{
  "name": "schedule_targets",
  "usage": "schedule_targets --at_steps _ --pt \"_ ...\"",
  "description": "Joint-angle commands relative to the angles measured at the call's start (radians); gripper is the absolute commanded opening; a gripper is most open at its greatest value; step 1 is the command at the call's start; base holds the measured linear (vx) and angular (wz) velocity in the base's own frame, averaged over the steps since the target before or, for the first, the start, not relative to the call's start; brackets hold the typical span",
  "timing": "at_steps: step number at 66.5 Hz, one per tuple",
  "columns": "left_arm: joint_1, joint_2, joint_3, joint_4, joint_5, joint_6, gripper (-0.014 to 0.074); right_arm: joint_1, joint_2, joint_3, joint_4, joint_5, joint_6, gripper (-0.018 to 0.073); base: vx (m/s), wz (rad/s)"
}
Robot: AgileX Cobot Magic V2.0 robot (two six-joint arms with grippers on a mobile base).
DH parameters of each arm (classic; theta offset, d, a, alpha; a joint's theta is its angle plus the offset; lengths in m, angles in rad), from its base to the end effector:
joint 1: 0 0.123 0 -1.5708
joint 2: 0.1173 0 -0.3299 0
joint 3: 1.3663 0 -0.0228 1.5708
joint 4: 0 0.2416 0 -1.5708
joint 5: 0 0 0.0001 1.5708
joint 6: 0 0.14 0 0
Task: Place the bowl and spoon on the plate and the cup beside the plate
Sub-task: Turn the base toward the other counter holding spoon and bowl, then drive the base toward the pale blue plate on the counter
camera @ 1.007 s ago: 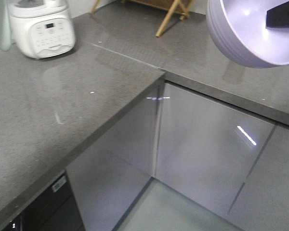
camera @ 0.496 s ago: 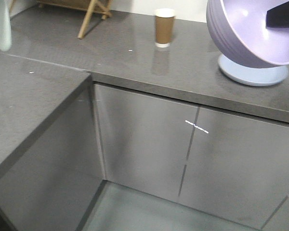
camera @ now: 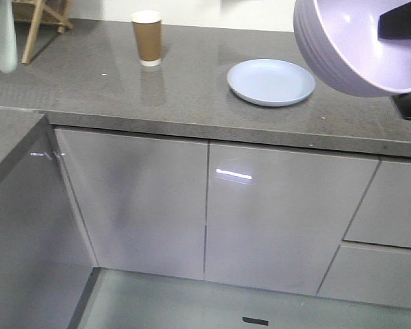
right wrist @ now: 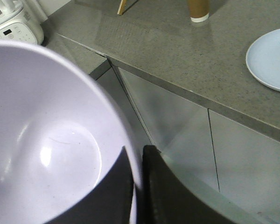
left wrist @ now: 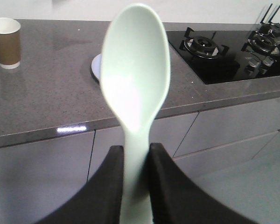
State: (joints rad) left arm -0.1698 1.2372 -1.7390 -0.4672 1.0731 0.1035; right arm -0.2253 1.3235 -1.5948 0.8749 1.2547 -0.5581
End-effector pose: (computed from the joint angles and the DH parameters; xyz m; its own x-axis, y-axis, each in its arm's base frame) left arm 0.2212 -0.0942 0.5441 -0.4792 -0.0412 -0.8767 0.4494 0.8465 -0.2854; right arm 0.2627 0.0446 0.4916 -0.5697 -0.0101 -0.8218 -0.4963 0.8013 0.3342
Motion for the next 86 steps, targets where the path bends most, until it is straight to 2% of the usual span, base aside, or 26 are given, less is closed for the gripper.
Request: schedule_targets --at_steps 1,37,86 --pt "-0.006 -0.016 -0.021 -0.034 -0.061 0.003 -0.0008 -0.002 -0.025 -0.027 0.057 -0.022 -0.010 -0.0006 -0.03 -0.33" --pt "-0.006 -0.016 -0.021 -0.034 -0.061 0.003 -0.0008 -0.002 -0.025 -0.027 0.057 -0.022 -0.010 -0.0006 -0.02 -0.25" --pt "-0.006 -0.016 -0.021 -0.034 -0.061 0.003 -0.0008 -0.002 -0.025 -0.027 0.056 -0.022 -0.010 -0.0006 0.01 0.01"
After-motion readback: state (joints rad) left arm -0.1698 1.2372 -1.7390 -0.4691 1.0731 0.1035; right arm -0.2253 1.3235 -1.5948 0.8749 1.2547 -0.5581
